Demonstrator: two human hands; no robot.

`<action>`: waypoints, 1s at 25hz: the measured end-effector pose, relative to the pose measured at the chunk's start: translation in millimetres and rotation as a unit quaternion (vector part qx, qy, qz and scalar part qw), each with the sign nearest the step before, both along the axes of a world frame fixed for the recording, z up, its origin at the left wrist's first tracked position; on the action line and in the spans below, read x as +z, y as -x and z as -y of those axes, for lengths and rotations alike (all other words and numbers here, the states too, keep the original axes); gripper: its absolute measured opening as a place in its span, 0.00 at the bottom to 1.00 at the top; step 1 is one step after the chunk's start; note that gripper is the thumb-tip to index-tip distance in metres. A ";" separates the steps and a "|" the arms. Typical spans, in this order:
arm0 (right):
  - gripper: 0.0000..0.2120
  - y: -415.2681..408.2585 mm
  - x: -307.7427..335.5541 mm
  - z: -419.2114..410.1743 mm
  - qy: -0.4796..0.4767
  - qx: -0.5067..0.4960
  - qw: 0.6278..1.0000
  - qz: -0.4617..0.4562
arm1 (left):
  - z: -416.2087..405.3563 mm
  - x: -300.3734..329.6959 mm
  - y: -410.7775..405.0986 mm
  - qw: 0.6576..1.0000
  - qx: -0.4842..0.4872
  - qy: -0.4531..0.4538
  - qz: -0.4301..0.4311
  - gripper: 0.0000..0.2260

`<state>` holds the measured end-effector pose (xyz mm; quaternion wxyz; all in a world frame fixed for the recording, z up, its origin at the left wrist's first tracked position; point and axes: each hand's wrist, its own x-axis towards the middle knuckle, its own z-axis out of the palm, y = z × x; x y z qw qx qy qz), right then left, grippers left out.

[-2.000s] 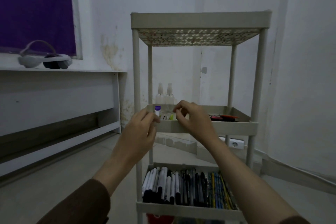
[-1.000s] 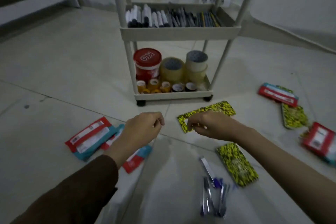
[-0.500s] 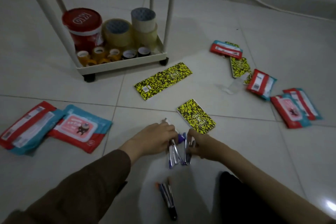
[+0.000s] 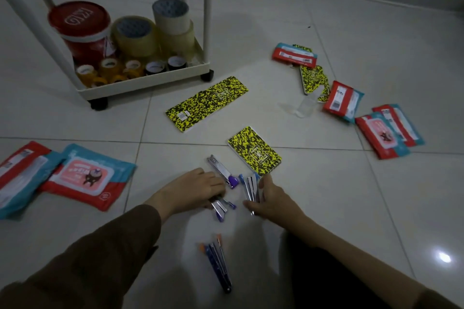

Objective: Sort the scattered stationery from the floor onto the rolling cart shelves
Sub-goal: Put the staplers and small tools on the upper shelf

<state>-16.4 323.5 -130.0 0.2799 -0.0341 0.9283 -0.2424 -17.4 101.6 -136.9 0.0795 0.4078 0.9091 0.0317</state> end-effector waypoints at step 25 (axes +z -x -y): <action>0.08 125.9 228.2 217.6 0.579 0.129 0.801 -0.087 | 107.9 216.5 69.6 0.575 0.483 -0.651 -0.112 0.04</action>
